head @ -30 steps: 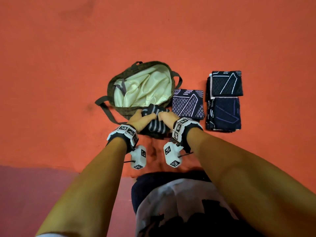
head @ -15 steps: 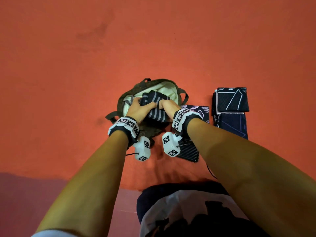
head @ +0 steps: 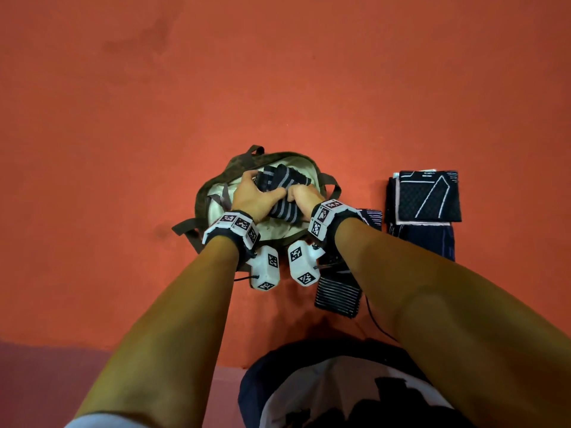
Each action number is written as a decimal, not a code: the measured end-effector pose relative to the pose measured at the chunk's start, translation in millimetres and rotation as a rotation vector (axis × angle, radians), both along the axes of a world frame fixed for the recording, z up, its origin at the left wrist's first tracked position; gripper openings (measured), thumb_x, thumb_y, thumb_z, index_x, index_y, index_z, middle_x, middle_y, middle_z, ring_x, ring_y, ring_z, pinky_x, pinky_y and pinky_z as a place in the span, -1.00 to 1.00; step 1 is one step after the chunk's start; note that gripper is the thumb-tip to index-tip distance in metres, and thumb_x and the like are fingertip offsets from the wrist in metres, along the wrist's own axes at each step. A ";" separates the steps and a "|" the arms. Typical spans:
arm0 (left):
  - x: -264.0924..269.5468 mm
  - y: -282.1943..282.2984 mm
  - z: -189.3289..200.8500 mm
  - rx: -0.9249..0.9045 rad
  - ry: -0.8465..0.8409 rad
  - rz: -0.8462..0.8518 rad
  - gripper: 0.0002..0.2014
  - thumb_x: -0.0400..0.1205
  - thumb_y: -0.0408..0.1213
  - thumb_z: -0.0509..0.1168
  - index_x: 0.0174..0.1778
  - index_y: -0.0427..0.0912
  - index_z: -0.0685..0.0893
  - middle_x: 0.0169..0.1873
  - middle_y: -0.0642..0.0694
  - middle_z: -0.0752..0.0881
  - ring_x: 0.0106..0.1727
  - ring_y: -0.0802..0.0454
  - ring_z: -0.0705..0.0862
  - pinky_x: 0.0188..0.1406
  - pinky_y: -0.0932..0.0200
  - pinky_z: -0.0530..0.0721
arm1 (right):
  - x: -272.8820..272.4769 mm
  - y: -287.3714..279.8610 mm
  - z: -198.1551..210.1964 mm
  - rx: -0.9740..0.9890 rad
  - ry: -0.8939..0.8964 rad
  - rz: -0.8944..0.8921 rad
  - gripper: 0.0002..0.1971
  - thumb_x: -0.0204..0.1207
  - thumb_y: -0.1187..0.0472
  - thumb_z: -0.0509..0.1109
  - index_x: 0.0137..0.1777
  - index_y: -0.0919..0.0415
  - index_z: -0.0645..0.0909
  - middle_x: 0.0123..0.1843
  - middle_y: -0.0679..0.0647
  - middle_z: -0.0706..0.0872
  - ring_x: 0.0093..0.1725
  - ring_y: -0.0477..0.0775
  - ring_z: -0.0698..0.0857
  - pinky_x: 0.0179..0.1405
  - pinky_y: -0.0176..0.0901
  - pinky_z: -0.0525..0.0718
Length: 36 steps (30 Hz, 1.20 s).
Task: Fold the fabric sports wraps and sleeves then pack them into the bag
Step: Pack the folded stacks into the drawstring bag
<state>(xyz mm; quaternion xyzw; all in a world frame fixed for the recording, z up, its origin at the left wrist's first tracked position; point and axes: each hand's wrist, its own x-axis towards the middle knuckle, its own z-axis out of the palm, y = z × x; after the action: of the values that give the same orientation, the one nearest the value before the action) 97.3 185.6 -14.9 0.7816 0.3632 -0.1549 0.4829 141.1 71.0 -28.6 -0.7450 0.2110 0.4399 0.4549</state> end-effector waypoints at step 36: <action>33.1 -10.0 -66.8 -0.022 -0.038 -0.096 -0.67 0.58 -0.15 0.49 0.23 -0.12 0.68 0.14 -0.07 0.78 0.20 -0.02 0.72 0.37 -0.05 0.65 | 26.6 -17.0 -26.8 -0.151 0.009 0.104 -0.56 0.76 0.18 0.11 0.54 0.41 0.45 0.49 0.37 0.54 0.44 0.34 0.55 0.35 -0.03 0.49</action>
<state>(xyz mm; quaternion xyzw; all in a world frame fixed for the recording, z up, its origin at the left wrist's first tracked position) 130.4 175.6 -81.7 0.7956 0.3143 -0.1672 0.4902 167.7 54.0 -55.5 -0.7851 0.2066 0.4493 0.3730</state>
